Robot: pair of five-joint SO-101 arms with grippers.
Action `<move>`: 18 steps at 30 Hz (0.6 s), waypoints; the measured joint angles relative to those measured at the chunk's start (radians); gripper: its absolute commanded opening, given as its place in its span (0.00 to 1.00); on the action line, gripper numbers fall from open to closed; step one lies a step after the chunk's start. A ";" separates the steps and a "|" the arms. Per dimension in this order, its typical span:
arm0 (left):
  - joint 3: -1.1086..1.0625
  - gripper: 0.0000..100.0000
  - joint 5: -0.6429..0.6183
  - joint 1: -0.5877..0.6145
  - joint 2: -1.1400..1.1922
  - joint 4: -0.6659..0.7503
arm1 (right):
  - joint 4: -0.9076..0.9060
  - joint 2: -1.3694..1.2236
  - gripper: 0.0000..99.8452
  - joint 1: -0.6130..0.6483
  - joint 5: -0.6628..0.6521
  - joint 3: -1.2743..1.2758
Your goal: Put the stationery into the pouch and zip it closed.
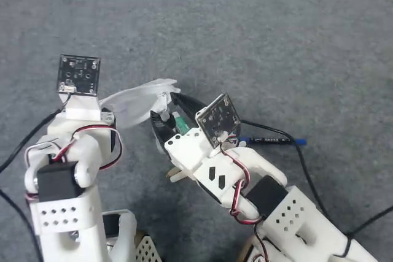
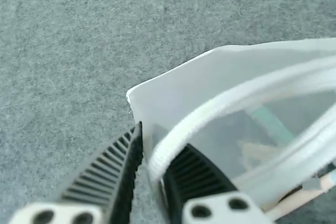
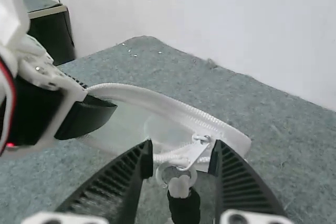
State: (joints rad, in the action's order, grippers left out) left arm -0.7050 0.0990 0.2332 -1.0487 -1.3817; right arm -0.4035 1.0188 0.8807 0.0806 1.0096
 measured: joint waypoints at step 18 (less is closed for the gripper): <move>0.000 0.01 0.000 0.002 0.000 0.008 | -0.361 0.005 0.18 -0.058 0.000 -0.166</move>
State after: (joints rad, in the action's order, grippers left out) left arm -0.7050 0.0990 0.2348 -1.0487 -1.3740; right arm -0.7641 1.0234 0.8224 0.0806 0.8439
